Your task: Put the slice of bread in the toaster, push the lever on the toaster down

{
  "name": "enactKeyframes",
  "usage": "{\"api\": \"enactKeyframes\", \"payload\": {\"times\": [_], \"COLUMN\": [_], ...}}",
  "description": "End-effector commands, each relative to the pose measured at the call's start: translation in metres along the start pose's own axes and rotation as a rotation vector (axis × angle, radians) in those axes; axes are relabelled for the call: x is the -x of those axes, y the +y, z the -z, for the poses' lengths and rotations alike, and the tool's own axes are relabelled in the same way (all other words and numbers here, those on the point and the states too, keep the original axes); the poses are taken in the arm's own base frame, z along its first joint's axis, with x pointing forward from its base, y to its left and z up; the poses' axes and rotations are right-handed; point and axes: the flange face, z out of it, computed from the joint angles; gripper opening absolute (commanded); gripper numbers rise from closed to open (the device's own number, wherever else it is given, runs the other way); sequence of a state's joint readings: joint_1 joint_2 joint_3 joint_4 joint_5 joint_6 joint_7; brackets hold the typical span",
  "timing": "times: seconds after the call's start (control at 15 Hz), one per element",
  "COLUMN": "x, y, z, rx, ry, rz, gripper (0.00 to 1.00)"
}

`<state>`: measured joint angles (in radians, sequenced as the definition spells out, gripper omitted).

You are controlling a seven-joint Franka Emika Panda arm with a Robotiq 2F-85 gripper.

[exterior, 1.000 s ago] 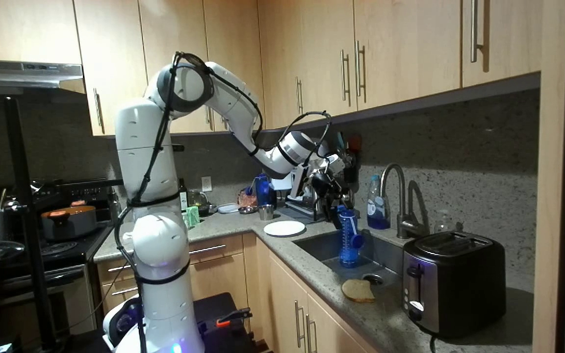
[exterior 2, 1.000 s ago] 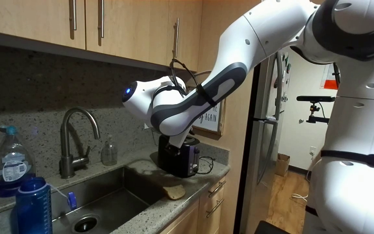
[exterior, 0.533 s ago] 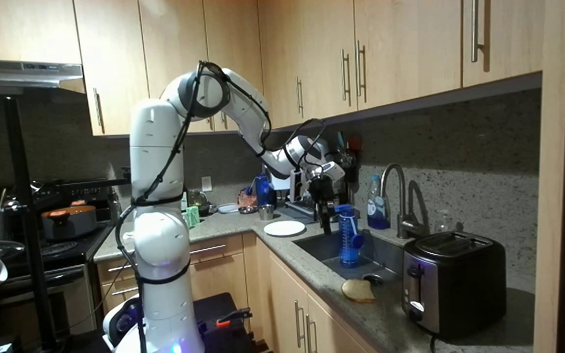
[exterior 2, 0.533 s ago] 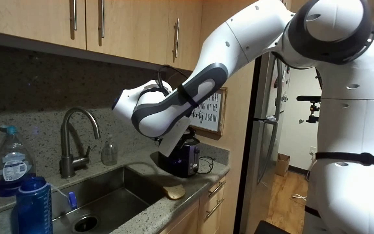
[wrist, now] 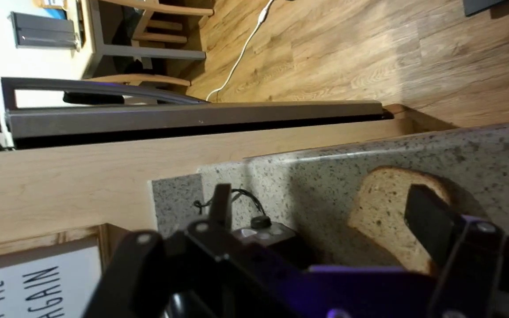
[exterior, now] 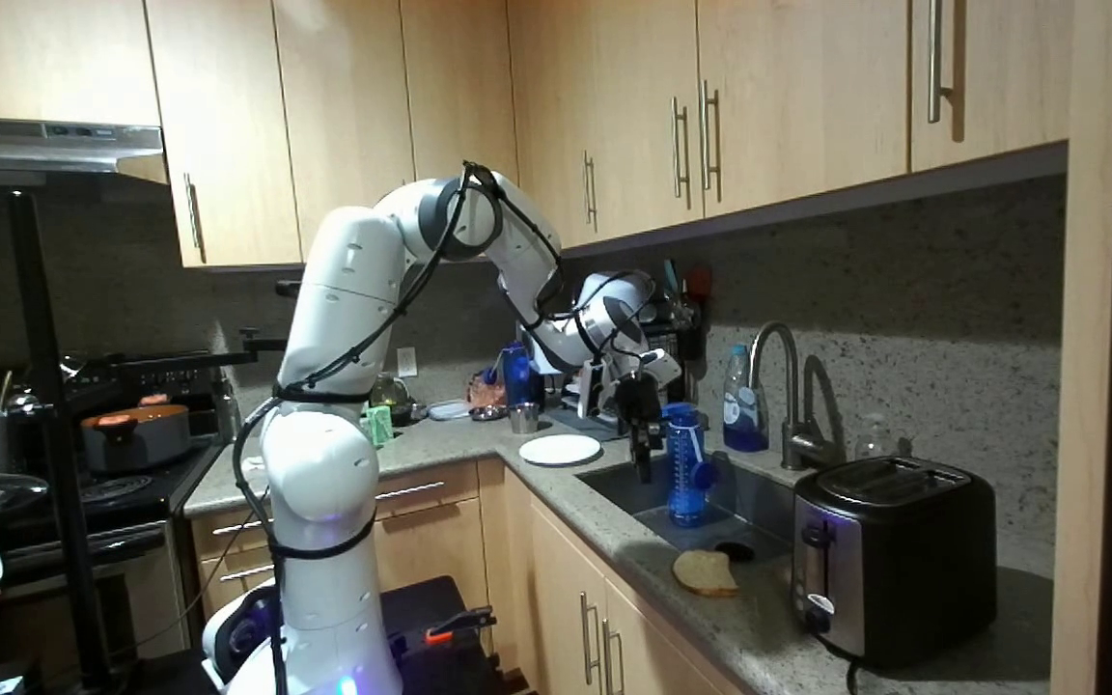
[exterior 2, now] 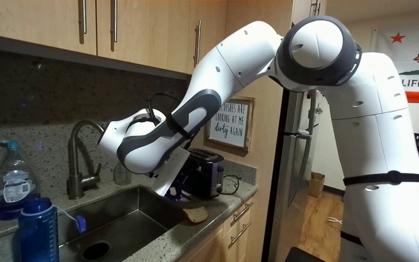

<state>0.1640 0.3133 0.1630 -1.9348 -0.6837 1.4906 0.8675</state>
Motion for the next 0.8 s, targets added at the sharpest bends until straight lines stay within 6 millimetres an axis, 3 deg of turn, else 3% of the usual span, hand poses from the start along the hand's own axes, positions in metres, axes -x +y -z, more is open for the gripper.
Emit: {"api": "enactKeyframes", "payload": {"times": [0.0, 0.4, 0.73], "x": [-0.012, -0.007, -0.024], "y": [-0.016, -0.021, -0.056], "z": [0.005, -0.002, -0.021], "rx": [-0.043, -0.019, 0.013], "ry": [0.019, 0.016, 0.013], "rz": [0.085, 0.078, 0.085], "gripper": [1.00, 1.00, 1.00]}}
